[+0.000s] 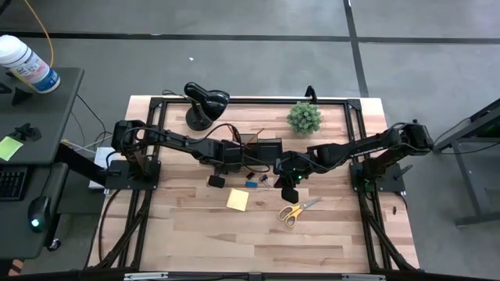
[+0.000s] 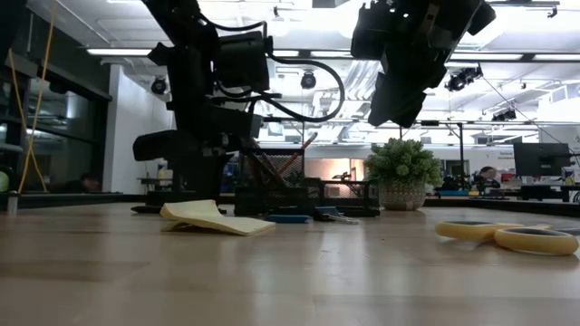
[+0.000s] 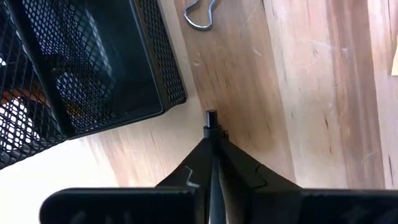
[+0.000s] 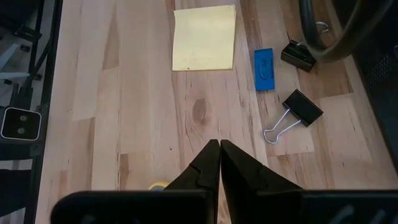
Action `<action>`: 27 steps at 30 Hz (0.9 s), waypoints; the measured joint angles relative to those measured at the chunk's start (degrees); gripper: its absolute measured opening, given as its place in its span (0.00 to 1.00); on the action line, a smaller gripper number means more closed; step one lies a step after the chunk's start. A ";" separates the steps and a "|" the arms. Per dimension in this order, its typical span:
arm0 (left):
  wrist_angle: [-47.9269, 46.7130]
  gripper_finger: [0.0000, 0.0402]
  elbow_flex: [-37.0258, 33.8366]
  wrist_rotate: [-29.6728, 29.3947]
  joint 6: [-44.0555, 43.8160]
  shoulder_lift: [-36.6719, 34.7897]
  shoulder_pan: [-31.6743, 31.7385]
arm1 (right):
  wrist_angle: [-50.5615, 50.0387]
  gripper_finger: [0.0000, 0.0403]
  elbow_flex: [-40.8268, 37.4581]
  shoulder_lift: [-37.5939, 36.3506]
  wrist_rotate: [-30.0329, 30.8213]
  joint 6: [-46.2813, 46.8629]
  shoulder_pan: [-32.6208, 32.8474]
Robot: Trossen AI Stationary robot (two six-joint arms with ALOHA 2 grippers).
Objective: Pick and place office supplies into organizer
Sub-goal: Put the black pen into the black desk organizer
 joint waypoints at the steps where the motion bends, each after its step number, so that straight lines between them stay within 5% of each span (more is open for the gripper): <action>1: -0.02 0.04 0.00 0.00 -0.02 0.00 0.00 | 0.00 0.03 0.00 0.00 0.00 0.00 0.00; 16: -6.41 0.00 5.73 2.95 -1.40 0.13 -2.60 | -0.85 0.03 0.00 0.00 -0.04 0.00 0.00; 22: -11.34 0.00 7.32 -5.70 -6.12 0.09 -6.12 | -1.41 0.03 0.00 0.00 -0.04 0.00 0.00; 27: -12.39 0.00 7.34 -5.83 -9.97 0.04 -7.49 | -1.43 0.03 0.00 0.00 -0.04 -0.01 0.00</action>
